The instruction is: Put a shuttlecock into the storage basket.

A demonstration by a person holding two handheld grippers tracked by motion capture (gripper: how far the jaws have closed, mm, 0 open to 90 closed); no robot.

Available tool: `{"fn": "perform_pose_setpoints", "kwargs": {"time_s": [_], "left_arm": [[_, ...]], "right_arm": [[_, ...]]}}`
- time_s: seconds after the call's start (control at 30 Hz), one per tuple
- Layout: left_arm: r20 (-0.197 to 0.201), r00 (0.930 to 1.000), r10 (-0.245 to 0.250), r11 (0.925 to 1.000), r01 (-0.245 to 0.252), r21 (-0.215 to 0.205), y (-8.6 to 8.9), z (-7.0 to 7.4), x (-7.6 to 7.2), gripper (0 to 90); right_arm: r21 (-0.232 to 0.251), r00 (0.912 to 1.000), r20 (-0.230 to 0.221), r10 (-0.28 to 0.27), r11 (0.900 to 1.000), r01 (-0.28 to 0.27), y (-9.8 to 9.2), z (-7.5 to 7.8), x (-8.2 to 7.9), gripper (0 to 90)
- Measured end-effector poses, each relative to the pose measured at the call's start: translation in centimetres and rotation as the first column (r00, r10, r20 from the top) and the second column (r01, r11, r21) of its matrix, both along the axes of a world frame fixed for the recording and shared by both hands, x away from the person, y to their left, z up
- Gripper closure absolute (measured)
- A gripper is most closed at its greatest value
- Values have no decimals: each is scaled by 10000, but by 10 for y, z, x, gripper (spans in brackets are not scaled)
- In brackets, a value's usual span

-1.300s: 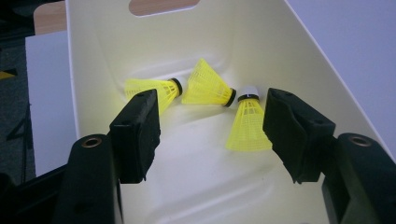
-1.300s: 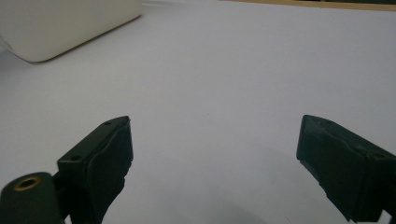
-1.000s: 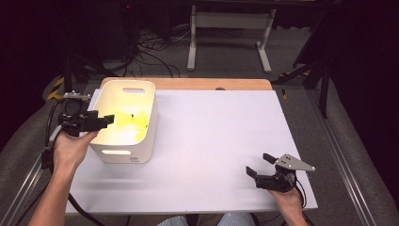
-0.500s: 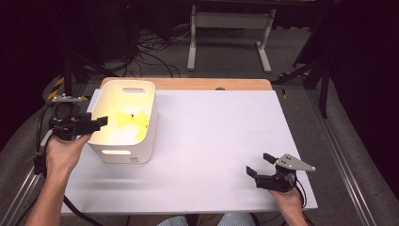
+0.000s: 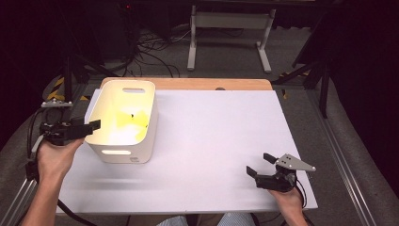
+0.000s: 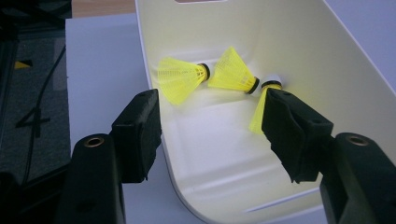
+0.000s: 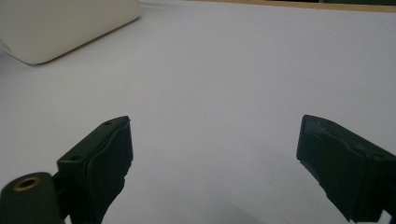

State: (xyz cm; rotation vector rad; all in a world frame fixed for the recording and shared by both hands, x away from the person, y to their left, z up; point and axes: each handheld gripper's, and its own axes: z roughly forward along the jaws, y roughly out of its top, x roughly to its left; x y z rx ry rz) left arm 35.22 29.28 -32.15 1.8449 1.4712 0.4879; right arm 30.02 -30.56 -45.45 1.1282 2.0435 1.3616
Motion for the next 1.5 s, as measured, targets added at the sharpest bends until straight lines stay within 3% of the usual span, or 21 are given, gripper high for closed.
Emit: {"fn": "perform_pose_setpoints", "kwargs": {"time_s": [0.4, 0.5, 1.07, 1.5], "left_arm": [[-117, 9997, 228, 9997, -229, -109, 11, -6, -5, 388], [-61, 9996, 263, 9992, -264, -290, 13, -6, -7, 388], [101, 9972, 745, 9966, -741, -354, 30, -13, -18, 394], [319, 9942, 1029, 9924, -1005, -707, 42, -19, -30, 401]], "right_arm": [[-13, 10000, -10, 26, 10000, -26, 0, 0, 0, 112], [-22, 10000, -4, 36, 10000, -36, 0, 0, 0, 112], [-24, 10000, -56, -8, 10000, 8, 0, -1, 1, 112], [-29, 10000, -57, -32, 10000, 32, 0, -1, 1, 111]]}}
